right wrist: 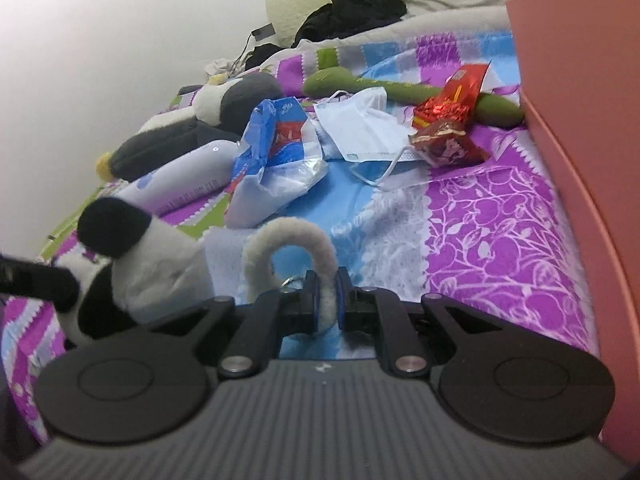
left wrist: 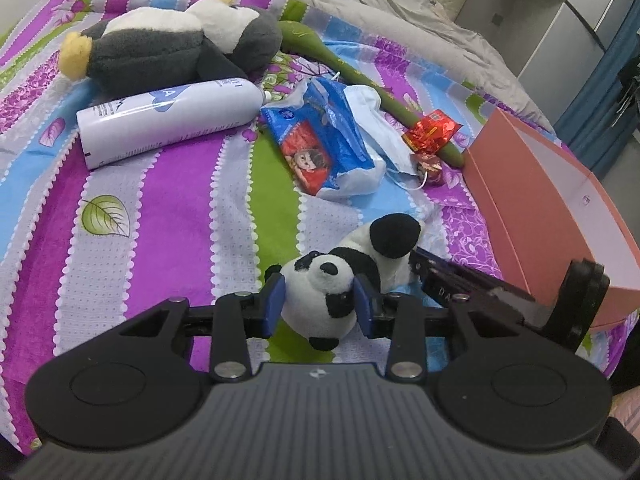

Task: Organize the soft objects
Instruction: 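Carry the white ring with the right tool while the left tool carries the panda to the box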

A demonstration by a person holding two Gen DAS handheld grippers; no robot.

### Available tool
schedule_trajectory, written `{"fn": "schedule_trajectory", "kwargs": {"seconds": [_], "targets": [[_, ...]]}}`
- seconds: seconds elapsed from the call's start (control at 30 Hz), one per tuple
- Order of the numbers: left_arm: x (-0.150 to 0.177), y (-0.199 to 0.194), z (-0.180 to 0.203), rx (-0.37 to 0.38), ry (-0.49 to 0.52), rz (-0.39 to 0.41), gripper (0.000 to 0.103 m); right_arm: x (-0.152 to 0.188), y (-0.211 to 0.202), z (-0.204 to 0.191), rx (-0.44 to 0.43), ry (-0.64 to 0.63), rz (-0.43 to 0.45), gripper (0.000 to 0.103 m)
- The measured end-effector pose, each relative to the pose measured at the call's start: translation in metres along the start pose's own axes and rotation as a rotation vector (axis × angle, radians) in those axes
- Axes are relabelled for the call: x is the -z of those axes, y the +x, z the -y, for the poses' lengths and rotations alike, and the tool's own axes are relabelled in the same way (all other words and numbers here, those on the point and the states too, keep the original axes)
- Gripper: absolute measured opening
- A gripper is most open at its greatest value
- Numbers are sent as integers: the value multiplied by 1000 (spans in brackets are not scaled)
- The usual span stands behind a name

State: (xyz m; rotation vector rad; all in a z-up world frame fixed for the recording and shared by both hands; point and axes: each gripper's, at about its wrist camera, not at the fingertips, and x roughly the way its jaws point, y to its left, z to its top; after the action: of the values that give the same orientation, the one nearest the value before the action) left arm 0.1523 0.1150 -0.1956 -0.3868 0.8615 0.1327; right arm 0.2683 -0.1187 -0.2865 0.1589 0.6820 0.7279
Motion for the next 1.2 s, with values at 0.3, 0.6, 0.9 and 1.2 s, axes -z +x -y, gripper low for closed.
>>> {"fn": "schedule_trajectory", "kwargs": {"seconds": [0.3, 0.6, 0.9, 1.2], "targets": [[-14, -9, 13, -6, 9, 37, 38, -14, -5, -35, 125, -148, -39, 10], [-25, -38, 28, -21, 1, 75, 37, -47, -65, -42, 169, -79, -24, 10], [-34, -71, 52, -28, 4, 106, 37, -79, -126, -45, 165, -49, -3, 10], [-45, -88, 96, 22, 42, 123, 37, -108, -170, -46, 200, -72, 14, 10]]}}
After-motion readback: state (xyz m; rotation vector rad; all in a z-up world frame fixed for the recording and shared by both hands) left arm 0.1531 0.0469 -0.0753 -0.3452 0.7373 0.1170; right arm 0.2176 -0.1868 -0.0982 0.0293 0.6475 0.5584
